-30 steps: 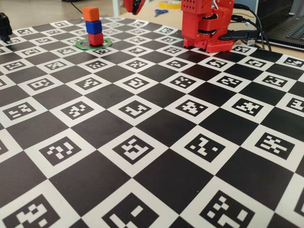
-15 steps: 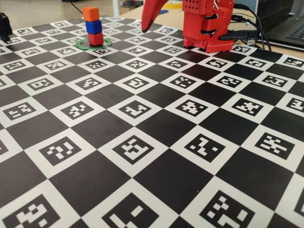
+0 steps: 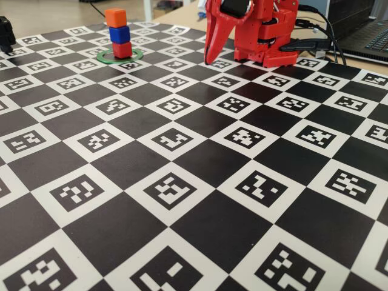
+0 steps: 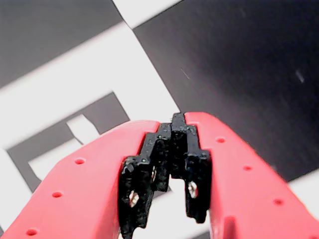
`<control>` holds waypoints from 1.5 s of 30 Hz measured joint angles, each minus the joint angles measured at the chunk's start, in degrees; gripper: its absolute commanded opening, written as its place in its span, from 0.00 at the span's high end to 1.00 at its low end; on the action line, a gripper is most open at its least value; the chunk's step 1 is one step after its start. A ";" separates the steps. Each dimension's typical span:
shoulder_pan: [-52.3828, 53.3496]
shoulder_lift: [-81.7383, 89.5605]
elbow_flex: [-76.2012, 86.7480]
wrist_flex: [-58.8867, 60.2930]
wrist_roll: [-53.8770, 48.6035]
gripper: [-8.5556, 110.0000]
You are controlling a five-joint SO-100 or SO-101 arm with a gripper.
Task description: Grab the red cube then put it in the green circle then put the blue cube on top and finally the orange cube on top
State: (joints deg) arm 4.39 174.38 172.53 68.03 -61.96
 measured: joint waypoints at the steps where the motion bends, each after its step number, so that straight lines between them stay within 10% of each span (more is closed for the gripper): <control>1: 0.00 0.79 0.62 0.62 -0.44 0.98; 45: 1.23 15.12 6.77 5.80 -21.18 0.97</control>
State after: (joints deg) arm 5.62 189.49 179.30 73.83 -83.14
